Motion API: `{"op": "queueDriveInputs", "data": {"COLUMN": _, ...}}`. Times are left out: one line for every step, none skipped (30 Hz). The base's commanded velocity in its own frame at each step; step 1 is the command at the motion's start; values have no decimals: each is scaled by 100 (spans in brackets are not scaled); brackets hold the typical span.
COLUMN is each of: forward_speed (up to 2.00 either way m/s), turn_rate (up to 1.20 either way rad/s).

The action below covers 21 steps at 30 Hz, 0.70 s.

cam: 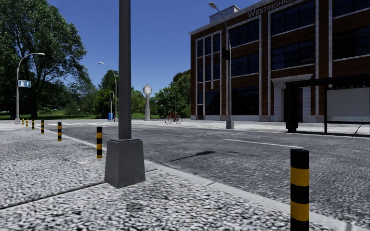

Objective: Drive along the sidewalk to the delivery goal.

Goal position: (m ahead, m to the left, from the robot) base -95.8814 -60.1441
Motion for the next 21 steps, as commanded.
{"op": "queueDriveInputs", "data": {"forward_speed": 0, "turn_rate": 0}}
{"op": "queueDriveInputs", "data": {"forward_speed": 0, "turn_rate": 0}}
{"op": "queueDriveInputs", "data": {"forward_speed": 0, "turn_rate": 0}}
{"op": "queueDriveInputs", "data": {"forward_speed": 0, "turn_rate": 0}}
{"op": "queueDriveInputs", "data": {"forward_speed": 0, "turn_rate": 0}}
{"op": "queueDriveInputs", "data": {"forward_speed": 0, "turn_rate": 0}}
{"op": "queueDriveInputs", "data": {"forward_speed": 0, "turn_rate": 0}}
{"op": "queueDriveInputs", "data": {"forward_speed": 0, "turn_rate": 0}}
{"op": "queueDriveInputs", "data": {"forward_speed": 0, "turn_rate": 0}}
{"op": "queueDriveInputs", "data": {"forward_speed": 0, "turn_rate": 0}}
{"op": "queueDriveInputs", "data": {"forward_speed": 0, "turn_rate": 0}}
{"op": "queueDriveInputs", "data": {"forward_speed": 0, "turn_rate": 0}}
{"op": "queueDriveInputs", "data": {"forward_speed": 0, "turn_rate": 0}}
{"op": "queueDriveInputs", "data": {"forward_speed": 0, "turn_rate": 0}}
{"op": "queueDriveInputs", "data": {"forward_speed": 0, "turn_rate": 0}}
{"op": "queueDriveInputs", "data": {"forward_speed": 0, "turn_rate": 0}}
{"op": "queueDriveInputs", "data": {"forward_speed": 0, "turn_rate": 0}}
{"op": "queueDriveInputs", "data": {"forward_speed": 0, "turn_rate": 0}}
{"op": "queueDriveInputs", "data": {"forward_speed": 0, "turn_rate": 0}}
{"op": "queueDriveInputs", "data": {"forward_speed": 0, "turn_rate": 0}}
{"op": "queueDriveInputs", "data": {"forward_speed": 0, "turn_rate": 0}}
